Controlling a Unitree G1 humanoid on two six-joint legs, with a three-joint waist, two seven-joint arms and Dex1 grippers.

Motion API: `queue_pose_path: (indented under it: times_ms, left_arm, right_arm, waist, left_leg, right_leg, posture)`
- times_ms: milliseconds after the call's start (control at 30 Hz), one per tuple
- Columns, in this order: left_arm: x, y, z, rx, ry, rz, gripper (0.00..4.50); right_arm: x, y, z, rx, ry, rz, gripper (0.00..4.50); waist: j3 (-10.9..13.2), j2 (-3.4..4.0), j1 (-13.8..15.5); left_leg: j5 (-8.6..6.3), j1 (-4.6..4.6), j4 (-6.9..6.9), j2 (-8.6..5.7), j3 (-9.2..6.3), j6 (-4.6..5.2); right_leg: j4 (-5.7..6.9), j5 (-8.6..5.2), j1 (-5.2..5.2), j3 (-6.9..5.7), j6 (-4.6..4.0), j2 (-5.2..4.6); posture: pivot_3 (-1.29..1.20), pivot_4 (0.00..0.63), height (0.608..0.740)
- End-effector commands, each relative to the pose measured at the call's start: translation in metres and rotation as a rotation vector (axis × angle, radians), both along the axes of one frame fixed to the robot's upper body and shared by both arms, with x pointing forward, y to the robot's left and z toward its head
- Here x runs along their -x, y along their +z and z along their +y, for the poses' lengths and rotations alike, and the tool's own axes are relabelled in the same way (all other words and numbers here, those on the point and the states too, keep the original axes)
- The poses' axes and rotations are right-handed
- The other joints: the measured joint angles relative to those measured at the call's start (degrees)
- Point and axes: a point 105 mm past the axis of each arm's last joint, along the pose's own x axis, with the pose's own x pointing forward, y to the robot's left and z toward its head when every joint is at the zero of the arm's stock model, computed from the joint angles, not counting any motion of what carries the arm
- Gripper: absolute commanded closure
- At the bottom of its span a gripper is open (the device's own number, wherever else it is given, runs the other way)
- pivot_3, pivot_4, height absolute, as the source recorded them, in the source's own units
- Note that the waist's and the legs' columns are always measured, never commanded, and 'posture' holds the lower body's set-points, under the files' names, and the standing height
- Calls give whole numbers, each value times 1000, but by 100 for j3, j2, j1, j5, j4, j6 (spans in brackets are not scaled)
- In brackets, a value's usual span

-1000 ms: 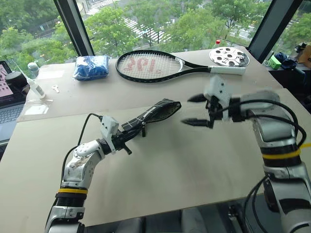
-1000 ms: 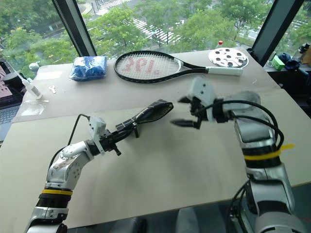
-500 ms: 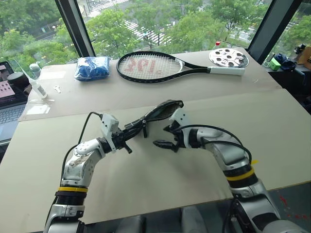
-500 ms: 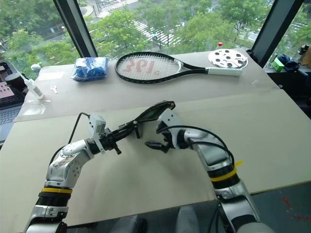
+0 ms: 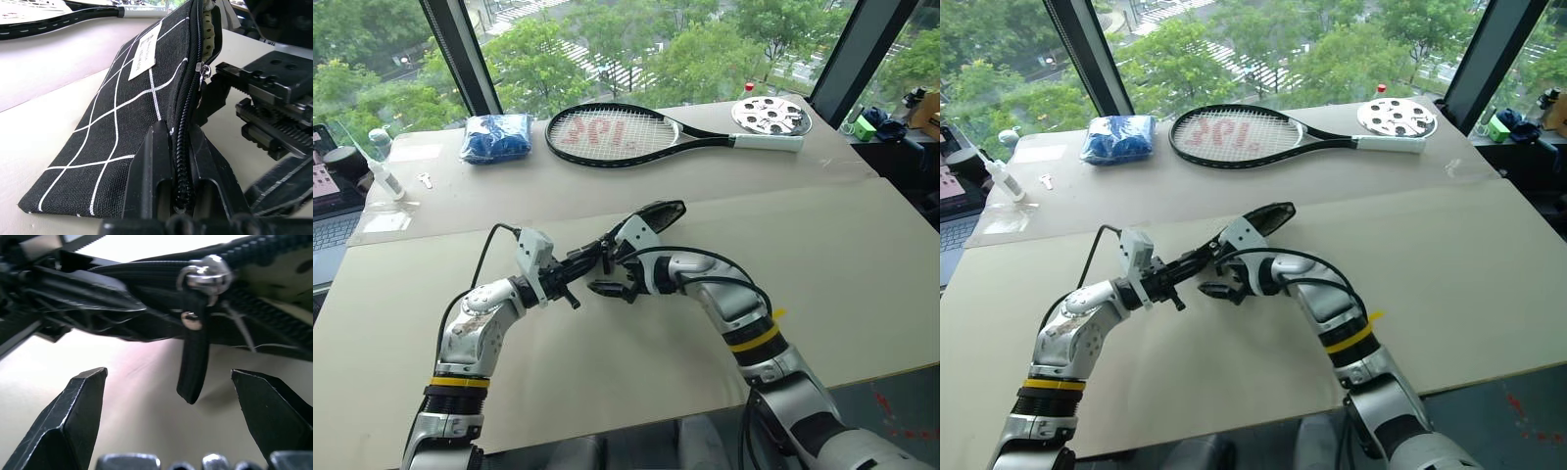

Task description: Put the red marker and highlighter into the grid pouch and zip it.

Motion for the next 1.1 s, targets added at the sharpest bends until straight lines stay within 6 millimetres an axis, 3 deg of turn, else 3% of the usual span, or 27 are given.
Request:
queue_pose_path:
  times_ms: [33,100,467,700,933,1100]
  left_arm:
    - [2,13,-1,19,-2,-46,4500]
    - [2,13,-1,21,-1,-45,4500]
    - [1,11,-1,27,8,-44,4500]
    - [1,11,-1,28,12,-44,4500]
    - [2,9,0,25,17,-40,4500]
    - [3,8,0,23,14,-36,4500]
  right_arm:
    - [-9,18,5,-31,-6,-75,271]
    - [-12,19,5,-32,-16,-80,695]
    - [-12,20,4,-51,-5,-80,4442]
    - [-17,24,-15,-33,-46,-95,4442]
    - [1,37,-71,65,10,-152,4442]
    - [-22,54,-139,174,-178,-253,4442]
  waist:
    - [0,0,-9]
    - [0,0,-10]
    - [0,0,-12]
    - [0,0,-8]
    - [0,0,15]
    - [1,-2,32]
  left_leg:
    - [0,0,0,0,0,0]
    - [0,0,-1,0,0,0]
    - [0,0,-2,0,0,0]
    - [0,0,-2,0,0,0]
    - [-1,-3,-3,0,1,1]
    - [-1,-5,-2,0,5,2]
  right_leg:
    - [0,0,0,0,0,0]
    - [0,0,-1,0,0,0]
    - [0,0,-1,0,0,0]
    - [0,0,-1,0,0,0]
    - [-5,0,0,-4,0,0]
    - [-6,0,1,-3,0,0]
  posture:
    - [0,150,740]
    - [0,150,740]
    - [0,150,740]
    - [0,150,740]
    - [0,150,740]
    - [0,150,740]
